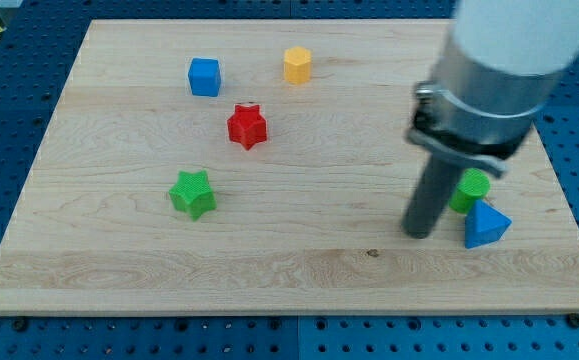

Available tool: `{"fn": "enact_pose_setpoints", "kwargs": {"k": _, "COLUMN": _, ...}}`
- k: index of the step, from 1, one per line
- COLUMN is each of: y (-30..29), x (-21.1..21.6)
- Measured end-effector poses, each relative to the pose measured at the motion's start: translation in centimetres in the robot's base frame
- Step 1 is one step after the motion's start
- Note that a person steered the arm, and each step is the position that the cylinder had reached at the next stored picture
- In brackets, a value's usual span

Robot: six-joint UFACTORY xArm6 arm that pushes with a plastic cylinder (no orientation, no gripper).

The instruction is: Move the green star to the green circle

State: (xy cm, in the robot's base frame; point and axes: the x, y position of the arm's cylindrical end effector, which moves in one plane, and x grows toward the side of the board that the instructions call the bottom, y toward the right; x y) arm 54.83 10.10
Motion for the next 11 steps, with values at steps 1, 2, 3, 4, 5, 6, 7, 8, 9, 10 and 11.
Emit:
{"fn": "enact_pose_setpoints", "kwargs": {"k": 1, "y": -7.4, "x": 1.1}}
{"fn": "enact_pose_setpoints", "kwargs": {"k": 2, "y": -13.4, "x": 2.4}}
{"fn": "enact_pose_setpoints", "kwargs": {"k": 3, "y": -17.6, "x": 2.7}}
{"fn": "enact_pose_setpoints", "kwargs": {"k": 4, "y": -26.2, "x": 1.5}}
{"fn": "enact_pose_setpoints", "kwargs": {"k": 5, "y": -28.6, "x": -2.4}}
{"fn": "enact_pose_setpoints", "kwargs": {"k": 6, "y": -28.5, "x": -3.7}}
{"fn": "enact_pose_setpoints", "kwargs": {"k": 7, "y": -26.9, "x": -3.7}}
{"fn": "enact_pose_setpoints", "kwargs": {"k": 8, "y": -22.0, "x": -3.7}}
{"fn": "enact_pose_setpoints", "kwargs": {"k": 9, "y": -18.0, "x": -3.6}}
{"fn": "enact_pose_setpoints", "kwargs": {"k": 10, "y": -14.7, "x": -3.6}}
{"fn": "enact_pose_setpoints", "kwargs": {"k": 11, "y": -11.1, "x": -3.6}}
